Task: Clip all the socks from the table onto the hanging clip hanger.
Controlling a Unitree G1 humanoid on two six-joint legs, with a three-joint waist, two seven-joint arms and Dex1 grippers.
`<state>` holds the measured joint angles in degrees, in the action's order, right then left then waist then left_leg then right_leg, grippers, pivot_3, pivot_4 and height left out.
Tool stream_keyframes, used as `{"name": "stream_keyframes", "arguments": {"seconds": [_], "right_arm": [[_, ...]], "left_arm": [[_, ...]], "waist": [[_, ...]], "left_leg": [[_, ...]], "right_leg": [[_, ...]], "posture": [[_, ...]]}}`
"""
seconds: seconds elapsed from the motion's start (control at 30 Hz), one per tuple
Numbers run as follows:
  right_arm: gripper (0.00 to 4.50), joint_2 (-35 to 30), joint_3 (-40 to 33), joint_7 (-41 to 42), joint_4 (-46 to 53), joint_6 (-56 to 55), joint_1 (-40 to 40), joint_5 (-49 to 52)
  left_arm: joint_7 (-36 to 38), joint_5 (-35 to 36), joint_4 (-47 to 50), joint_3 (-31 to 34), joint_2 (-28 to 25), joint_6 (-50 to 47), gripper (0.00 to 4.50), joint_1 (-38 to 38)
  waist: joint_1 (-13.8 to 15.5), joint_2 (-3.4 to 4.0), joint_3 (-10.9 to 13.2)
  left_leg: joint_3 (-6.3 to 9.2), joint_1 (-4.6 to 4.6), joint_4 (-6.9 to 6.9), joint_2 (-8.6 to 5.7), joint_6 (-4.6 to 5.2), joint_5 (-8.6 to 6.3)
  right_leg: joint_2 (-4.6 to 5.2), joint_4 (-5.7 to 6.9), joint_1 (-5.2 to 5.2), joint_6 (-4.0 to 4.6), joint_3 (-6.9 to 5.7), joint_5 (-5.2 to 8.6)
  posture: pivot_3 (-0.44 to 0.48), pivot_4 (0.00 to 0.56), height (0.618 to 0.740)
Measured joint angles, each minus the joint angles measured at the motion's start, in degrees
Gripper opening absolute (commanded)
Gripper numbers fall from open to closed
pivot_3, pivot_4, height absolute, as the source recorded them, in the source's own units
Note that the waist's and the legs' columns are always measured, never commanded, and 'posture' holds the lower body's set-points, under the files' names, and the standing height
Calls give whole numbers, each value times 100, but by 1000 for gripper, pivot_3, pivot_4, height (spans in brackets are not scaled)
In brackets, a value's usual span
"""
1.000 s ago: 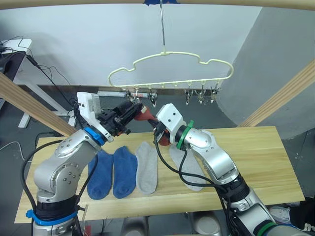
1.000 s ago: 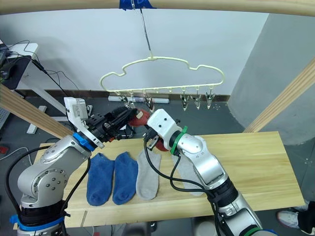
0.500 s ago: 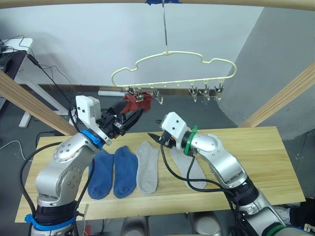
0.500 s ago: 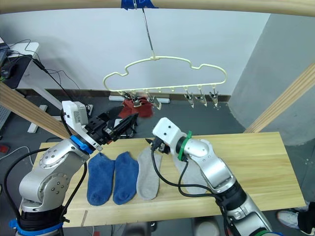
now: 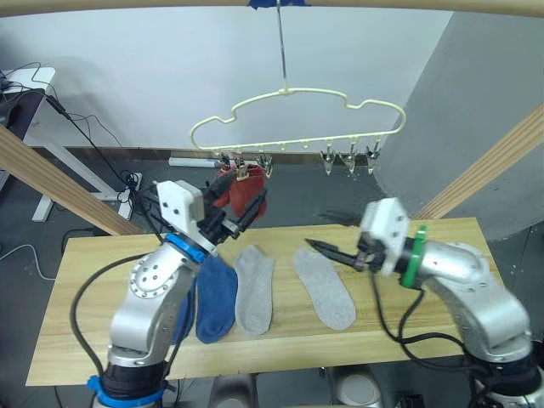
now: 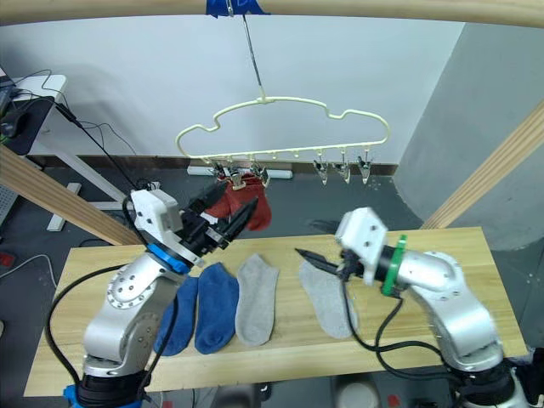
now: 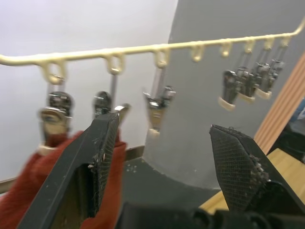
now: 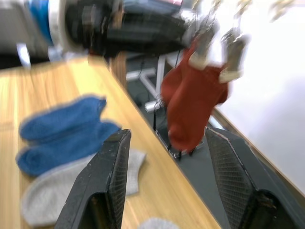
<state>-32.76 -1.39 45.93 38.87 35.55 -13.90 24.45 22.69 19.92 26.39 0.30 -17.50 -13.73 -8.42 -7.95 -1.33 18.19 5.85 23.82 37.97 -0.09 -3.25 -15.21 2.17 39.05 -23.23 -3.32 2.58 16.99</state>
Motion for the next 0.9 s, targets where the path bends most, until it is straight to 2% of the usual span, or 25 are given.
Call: {"name": "stream_keyframes", "arguments": {"seconds": [0.1,0.33,0.47,0.77,0.9], "right_arm": [[2562,-463,-591,157,33,337,117,573],[2562,-1191,-1208,493,29,486,392,1301],[2562,-1530,-1240,630,-46,475,169,1464],[2562,-1534,-1014,374,-96,376,93,1466],[2562,-1534,-955,352,-96,357,103,1464]], "left_arm": [[-93,-184,-23,-141,231,201,3360,25],[-62,-353,-50,-282,336,415,3360,52],[-101,-500,-213,-333,379,417,3360,41],[-661,-1009,-425,-445,859,667,3360,39],[-781,-1163,-479,-451,898,757,3360,43]], "waist": [[-1,-1,0],[-25,1,0],[-24,1,0],[-19,0,0],[-20,1,0]], "left_leg": [[-4,-1,0,-7,1,0],[-18,-4,2,-16,2,1],[-18,-3,5,-23,4,2],[-18,-1,7,-21,4,2],[-18,-1,7,-21,4,2]], "right_leg": [[-3,1,2,0,-4,0],[-6,3,2,-1,4,-1],[-7,3,3,-4,4,-3],[-5,1,3,-5,3,-4],[-6,2,3,-6,4,-5]], "posture": [[-290,318,740],[-307,313,740],[-314,311,740],[-320,311,740],[-318,311,740]]}}
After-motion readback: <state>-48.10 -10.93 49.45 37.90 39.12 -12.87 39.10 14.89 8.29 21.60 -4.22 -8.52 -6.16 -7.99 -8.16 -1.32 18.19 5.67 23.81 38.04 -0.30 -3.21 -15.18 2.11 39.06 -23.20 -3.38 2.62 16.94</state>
